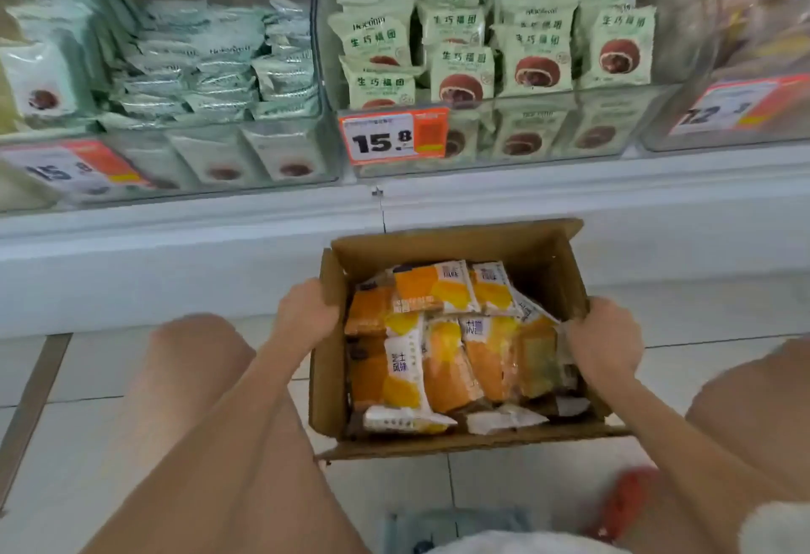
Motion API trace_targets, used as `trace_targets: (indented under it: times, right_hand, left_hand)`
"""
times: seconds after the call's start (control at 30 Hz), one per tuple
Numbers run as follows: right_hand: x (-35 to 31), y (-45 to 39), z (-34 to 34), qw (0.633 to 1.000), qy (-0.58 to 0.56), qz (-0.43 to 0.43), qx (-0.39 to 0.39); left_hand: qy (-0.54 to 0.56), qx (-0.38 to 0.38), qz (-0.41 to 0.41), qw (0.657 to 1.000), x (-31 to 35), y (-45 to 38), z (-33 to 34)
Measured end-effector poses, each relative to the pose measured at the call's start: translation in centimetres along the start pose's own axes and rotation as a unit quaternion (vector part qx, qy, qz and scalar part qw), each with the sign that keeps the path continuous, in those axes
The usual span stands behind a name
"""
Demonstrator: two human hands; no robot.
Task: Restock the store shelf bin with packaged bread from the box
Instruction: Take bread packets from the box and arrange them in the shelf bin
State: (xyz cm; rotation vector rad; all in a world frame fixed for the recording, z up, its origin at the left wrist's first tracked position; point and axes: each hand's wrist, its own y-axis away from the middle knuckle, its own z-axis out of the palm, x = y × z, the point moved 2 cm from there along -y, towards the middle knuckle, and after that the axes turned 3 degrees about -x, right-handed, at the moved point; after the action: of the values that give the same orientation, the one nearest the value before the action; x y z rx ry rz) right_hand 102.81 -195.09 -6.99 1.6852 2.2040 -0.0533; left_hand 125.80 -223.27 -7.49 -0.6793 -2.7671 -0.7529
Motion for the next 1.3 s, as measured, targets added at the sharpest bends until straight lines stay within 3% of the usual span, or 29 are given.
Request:
trace_targets:
  times: [0.1, 0.3, 0.4, 0.5, 0.57, 0.67, 0.73, 0.87, 0.97, 1.07, 1.17, 1.23, 1.3]
  right_hand:
    - [1.5, 1.1, -1.2, 0.999, -0.022, -0.021, -0.014]
    - [2.6, 1.7, -2.5, 0.995, -0.017, -0.088, -0.036]
    - [1.0, 3.4, -2.6, 0.985, 0.059, -0.16, -0.025]
    - [-0.4, 4.2, -2.0, 0.944, 0.179, -0.277, 0.004]
    - [-0.6, 4.3, -0.6, 0.937, 0.155, -0.304, -0.073]
    - [-0.6, 4.2, 1.8, 0.93, 0.081, -0.278, -0.226]
    - [-0.7, 3.4, 2.8, 0.915, 0.135, -0.281, -0.255]
    - [-1.3, 2.3, 3.1, 0.887, 0.244, -0.274, -0.281]
    - [-1.5, 1.8, 2.7, 0.873, 0.293, -0.299, -0.253]
    - [-1.3, 1.8, 1.6, 0.857, 0.317, -0.315, -0.256]
    - [-1.8, 2.5, -0.5, 0.908, 0.198, -0.311, -0.197]
    - [-3.0, 3.9, -2.3, 0.934, 0.038, -0.332, -0.125]
    - [-4.5, 6.0, -3.6, 0.913, -0.113, -0.388, -0.057]
  left_hand:
    - [-0.016, 0.029, 0.031, 0.999, 0.8, 2.2, 0.9]
    - [0.018, 0.003, 0.067, 0.998, 0.7, 3.8, 0.8]
    - [0.043, 0.024, 0.069, 0.996, 3.6, 5.8, 0.1]
    - [0.071, 0.064, 0.101, 0.99, 6.7, 7.1, 0.3]
    - [0.022, 0.056, 0.129, 0.99, 6.7, 7.3, 1.8]
    - [-0.177, 0.054, 0.154, 0.971, 4.7, 7.9, 4.1]
    - [-0.25, 0.057, 0.167, 0.952, 4.4, 8.0, 4.5]
    - [-0.248, 0.064, 0.222, 0.941, 6.9, 5.9, 4.0]
    - [-0.19, 0.055, 0.24, 0.951, 8.4, 5.8, 4.5]
    - [-0.028, -0.003, 0.226, 0.974, 9.4, 6.6, 5.4]
    - [0.162, -0.127, 0.137, 0.969, 10.5, 6.9, 5.7]
    - [0.304, -0.243, 0.033, 0.921, 11.0, 7.4, 5.7]
    - [0.417, -0.366, -0.033, 0.831, 11.2, 8.0, 5.3]
